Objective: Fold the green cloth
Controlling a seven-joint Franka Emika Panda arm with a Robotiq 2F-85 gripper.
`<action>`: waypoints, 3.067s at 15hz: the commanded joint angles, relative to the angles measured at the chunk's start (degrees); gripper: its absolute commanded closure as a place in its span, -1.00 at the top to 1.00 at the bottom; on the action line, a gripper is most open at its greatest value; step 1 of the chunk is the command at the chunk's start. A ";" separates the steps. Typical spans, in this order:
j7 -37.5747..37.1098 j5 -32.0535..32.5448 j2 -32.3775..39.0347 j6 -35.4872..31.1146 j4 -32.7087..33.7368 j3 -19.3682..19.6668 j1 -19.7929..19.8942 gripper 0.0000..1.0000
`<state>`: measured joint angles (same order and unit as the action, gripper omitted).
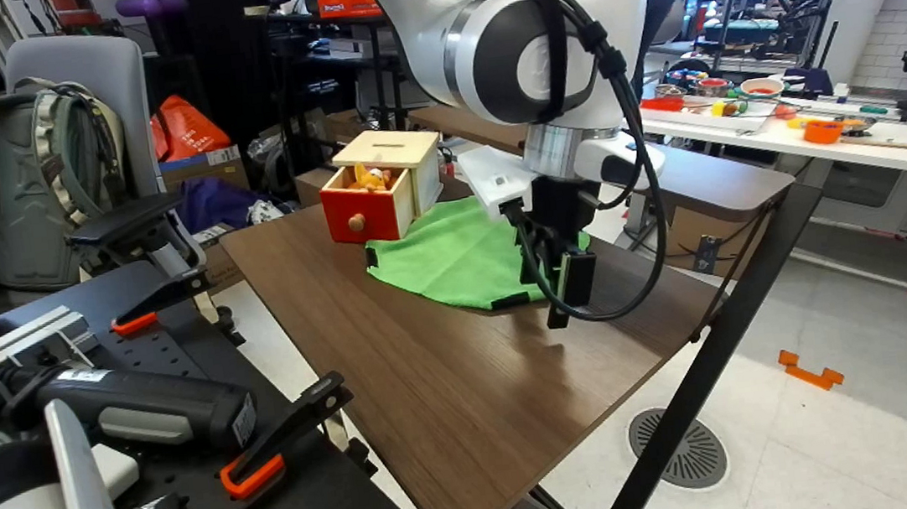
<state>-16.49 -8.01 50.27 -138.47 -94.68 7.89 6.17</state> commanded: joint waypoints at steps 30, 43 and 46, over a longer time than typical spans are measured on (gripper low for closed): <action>4.37 3.90 -14.33 4.56 -7.93 0.50 -0.50 -0.99; 5.61 1.72 -8.73 4.69 -0.21 -5.02 -1.23 -0.99; 5.71 1.41 -6.78 4.88 1.62 -5.79 -1.20 -0.99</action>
<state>-11.99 -5.05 41.13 -134.07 -96.15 2.62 5.03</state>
